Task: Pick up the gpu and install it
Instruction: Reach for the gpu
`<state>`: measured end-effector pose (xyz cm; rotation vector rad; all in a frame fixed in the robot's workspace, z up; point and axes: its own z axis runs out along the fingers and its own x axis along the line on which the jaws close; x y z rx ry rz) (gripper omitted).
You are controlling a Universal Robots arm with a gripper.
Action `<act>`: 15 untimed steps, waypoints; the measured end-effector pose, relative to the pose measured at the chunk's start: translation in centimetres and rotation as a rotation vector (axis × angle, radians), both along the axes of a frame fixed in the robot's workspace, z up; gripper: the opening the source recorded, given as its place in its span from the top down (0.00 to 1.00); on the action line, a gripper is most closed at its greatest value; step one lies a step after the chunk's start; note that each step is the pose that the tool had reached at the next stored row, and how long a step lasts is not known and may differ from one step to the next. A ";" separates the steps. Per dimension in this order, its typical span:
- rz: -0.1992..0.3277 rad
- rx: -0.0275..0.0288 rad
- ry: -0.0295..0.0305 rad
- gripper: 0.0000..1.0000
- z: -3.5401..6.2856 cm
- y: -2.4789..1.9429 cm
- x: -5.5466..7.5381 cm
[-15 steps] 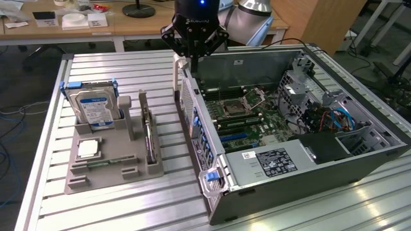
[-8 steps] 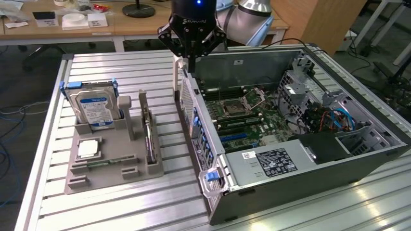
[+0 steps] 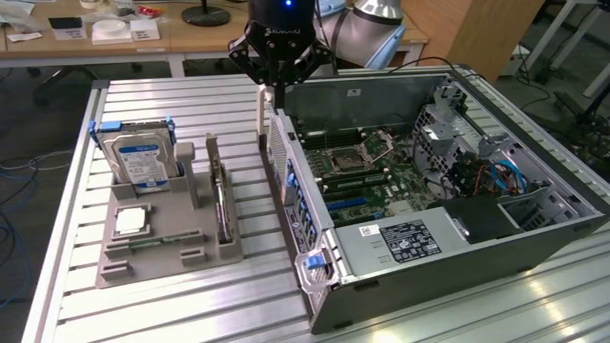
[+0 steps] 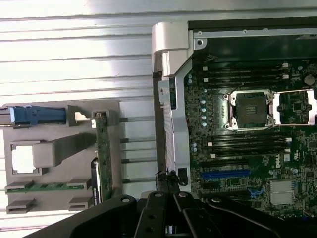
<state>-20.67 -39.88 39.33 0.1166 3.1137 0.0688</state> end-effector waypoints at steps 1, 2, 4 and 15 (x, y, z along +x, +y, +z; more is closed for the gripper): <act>0.000 0.0000 -0.0001 0.89 0.00 0.00 -0.1; 0.000 0.0000 0.0000 0.89 0.00 0.00 -0.2; 0.000 0.0000 0.0000 0.89 0.00 0.00 -0.4; 0.000 0.0000 0.0000 0.89 0.00 0.00 -1.5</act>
